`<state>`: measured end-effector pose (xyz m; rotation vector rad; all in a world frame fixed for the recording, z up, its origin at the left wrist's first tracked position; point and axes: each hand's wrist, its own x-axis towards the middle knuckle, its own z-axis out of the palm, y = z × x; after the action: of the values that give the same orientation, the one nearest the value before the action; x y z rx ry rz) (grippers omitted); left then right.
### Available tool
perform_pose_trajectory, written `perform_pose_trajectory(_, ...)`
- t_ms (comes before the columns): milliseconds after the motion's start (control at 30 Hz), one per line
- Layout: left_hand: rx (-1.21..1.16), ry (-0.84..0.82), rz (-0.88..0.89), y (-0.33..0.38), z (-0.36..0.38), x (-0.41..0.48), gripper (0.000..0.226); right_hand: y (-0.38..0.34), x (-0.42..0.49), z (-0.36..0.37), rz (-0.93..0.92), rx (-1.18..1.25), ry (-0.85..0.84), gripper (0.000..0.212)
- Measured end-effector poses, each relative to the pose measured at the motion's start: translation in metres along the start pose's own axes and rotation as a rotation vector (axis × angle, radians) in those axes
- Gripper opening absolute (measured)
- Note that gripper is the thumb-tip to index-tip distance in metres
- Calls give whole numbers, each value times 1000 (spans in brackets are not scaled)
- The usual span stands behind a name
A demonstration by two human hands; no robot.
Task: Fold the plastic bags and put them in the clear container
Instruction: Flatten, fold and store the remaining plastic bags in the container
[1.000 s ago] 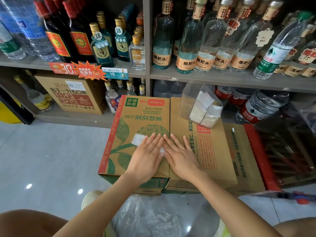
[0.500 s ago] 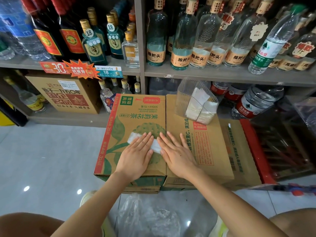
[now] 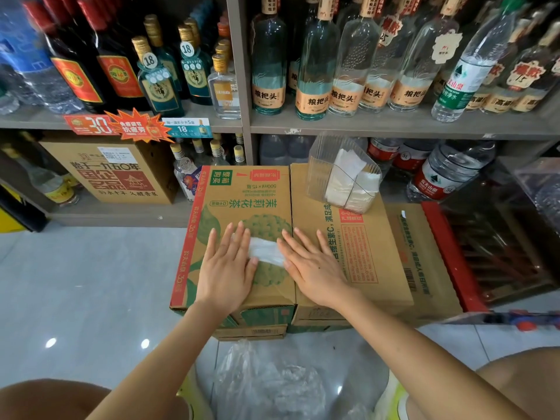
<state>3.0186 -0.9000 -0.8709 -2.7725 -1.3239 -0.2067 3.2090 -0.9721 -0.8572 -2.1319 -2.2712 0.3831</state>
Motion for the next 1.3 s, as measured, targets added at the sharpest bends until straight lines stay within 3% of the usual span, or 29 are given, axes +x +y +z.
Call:
perform_pose_trajectory(133, 0, -14, 128, 5, -4, -5, 59, 4, 0, -3, -21, -22, -21, 64)
perform_pose_trajectory(533, -218, -79, -26, 2, -1, -20, 64, 20, -2, -10, -92, 11, -75, 59)
perform_pose_trajectory(600, -168, -105, -25, 1, -2, -22, 63, 17, -4, -13, -15, 152, -8, 55)
perform_pose_trajectory(667, -119, -101, -32, 1, -4, -21, 61, 11, -9, -13, 195, 313, 204, 53)
perform_pose_trajectory(733, -113, -88, -41, 2, -4, -22, 61, 3, -11, -14, 414, 296, 363, 52)
perform_pose_trajectory(867, -178, -90, -81, 6, -5, -25, 61, -10, -8, -7, 593, 260, 376, 45)
perform_pose_trajectory(1067, -279, -82, -95, 8, -12, -25, 66, -25, 3, -9, 703, 395, 327, 20)
perform_pose_trajectory(1167, -470, -37, -219, 7, -21, -20, 63, -23, 4, -14, 699, 623, 340, 7)
perform_pose_trajectory(1300, -633, -34, -326, 7, -38, -1, 55, -13, -1, -28, 630, 1002, 307, 15)
